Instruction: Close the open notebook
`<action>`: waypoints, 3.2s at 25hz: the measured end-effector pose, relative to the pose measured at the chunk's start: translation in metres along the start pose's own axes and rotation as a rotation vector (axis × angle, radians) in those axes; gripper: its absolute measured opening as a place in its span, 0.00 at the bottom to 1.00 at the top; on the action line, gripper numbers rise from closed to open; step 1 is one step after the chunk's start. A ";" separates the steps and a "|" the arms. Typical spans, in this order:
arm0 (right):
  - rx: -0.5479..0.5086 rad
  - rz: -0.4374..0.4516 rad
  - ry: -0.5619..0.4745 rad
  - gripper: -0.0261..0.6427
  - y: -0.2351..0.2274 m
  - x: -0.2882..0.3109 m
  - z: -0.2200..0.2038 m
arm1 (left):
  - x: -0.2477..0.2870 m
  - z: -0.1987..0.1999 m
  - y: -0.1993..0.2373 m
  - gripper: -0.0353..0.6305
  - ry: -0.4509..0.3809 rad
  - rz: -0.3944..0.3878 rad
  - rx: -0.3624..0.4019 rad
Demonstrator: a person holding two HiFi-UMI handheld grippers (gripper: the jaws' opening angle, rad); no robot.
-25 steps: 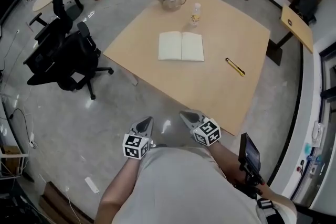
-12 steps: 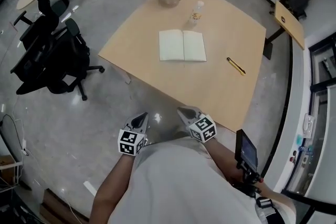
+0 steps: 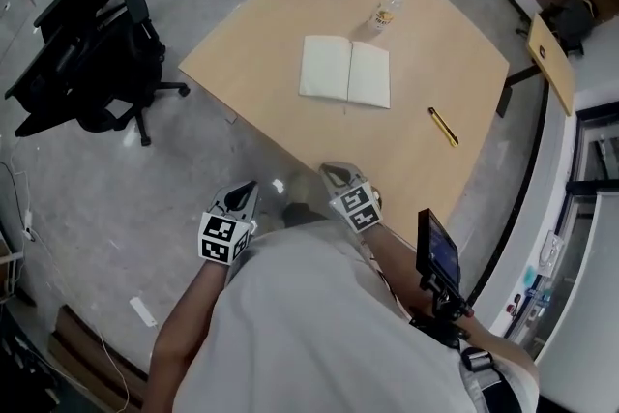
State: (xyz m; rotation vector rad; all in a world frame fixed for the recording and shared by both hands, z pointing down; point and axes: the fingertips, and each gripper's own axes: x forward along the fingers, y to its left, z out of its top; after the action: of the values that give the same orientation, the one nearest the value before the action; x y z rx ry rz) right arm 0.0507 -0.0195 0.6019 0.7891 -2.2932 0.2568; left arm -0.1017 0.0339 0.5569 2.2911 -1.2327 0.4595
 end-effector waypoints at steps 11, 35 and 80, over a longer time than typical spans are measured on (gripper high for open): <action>-0.246 0.004 0.030 0.07 -0.079 0.043 0.017 | 0.049 0.042 0.024 0.06 0.033 0.062 0.003; -0.504 -0.052 0.242 0.07 -0.133 0.098 0.037 | 0.065 0.064 0.048 0.06 0.003 0.010 -0.024; -0.978 -0.238 0.357 0.10 -0.151 0.140 0.027 | 0.032 0.044 0.067 0.06 0.016 0.098 -0.109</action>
State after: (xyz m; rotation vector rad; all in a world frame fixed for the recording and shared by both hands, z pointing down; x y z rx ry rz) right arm 0.0460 -0.2153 0.6705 0.4278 -1.6537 -0.7274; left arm -0.1382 -0.0442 0.5542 2.1399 -1.3328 0.4340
